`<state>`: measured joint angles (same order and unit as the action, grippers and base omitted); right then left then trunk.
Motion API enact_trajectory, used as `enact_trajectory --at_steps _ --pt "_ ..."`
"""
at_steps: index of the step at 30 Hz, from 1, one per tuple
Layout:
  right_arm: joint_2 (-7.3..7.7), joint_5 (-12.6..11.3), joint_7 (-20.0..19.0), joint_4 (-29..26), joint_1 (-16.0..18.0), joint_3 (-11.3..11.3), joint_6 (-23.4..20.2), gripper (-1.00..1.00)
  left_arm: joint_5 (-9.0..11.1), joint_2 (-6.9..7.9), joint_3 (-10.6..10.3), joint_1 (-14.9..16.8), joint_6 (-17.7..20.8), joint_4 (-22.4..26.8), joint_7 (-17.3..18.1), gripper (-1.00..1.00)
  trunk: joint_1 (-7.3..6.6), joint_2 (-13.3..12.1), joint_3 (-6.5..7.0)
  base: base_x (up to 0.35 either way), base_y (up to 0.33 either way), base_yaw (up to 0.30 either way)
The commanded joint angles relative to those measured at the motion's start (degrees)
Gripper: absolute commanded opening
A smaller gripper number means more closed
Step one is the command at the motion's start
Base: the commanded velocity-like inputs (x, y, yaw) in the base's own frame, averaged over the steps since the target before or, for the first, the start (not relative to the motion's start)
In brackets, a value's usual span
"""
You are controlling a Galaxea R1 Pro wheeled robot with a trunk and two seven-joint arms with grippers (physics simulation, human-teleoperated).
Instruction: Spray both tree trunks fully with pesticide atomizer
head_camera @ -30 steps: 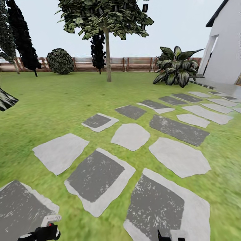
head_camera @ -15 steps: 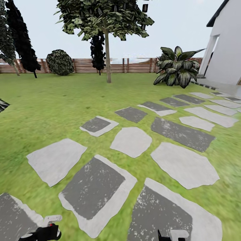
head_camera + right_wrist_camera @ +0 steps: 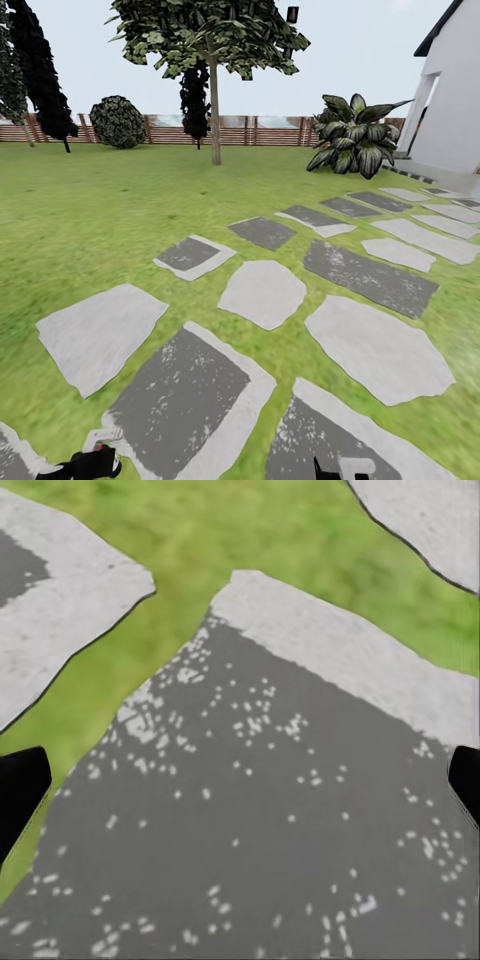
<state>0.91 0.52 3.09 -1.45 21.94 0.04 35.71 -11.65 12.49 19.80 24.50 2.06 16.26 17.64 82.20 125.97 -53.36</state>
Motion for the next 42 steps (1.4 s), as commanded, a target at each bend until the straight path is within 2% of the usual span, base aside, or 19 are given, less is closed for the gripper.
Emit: enact_trajectory --at_steps 1,11,13,17,25,29,34,42 --pt "-0.01 0.1 0.2 0.0 0.0 0.0 0.2 1.0 -0.5 -0.02 0.5 0.0 0.2 0.1 0.4 -1.0 0.03 0.0 -0.05 0.339 0.0 0.0" --pt "0.5 0.0 0.2 -0.8 0.1 0.1 0.4 1.0 -0.4 -0.11 0.5 0.0 0.2 0.1 0.4 -1.0 0.03 0.0 -0.05 0.339 0.0 0.0" --pt "0.45 0.0 0.0 -3.7 0.1 0.1 0.4 1.0 -0.4 -0.22 0.4 0.0 0.2 0.1 0.4 -1.0 0.03 0.0 -0.05 0.339 0.0 0.0" --pt "0.62 0.1 -0.2 -5.6 0.1 0.2 0.3 1.0 -0.4 -0.28 0.4 0.0 0.2 0.1 0.3 -1.0 0.03 0.0 -0.05 0.339 0.0 0.0" --pt "2.02 0.4 -0.2 -5.8 0.1 0.4 0.3 1.0 -0.3 -1.02 0.3 0.0 0.2 -0.1 0.0 -1.0 0.03 0.0 -0.05 0.339 0.0 0.0" --pt "2.23 0.4 -0.2 -5.8 0.1 0.4 0.4 1.0 -0.5 -1.3 0.4 0.0 0.2 0.0 0.0 -1.0 0.03 0.0 -0.05 0.339 0.0 0.0" --pt "2.25 2.6 -0.2 -5.8 0.1 0.4 0.3 1.0 -0.5 -0.94 0.6 0.0 0.4 0.0 0.0 -1.0 0.03 0.0 -0.05 0.339 0.0 0.0" --pt "2.18 3.2 -0.2 -5.8 0.1 0.4 0.3 1.0 -0.5 -0.81 0.5 0.0 0.4 0.0 0.0 -1.0 0.03 0.0 -0.05 0.339 0.0 0.0"
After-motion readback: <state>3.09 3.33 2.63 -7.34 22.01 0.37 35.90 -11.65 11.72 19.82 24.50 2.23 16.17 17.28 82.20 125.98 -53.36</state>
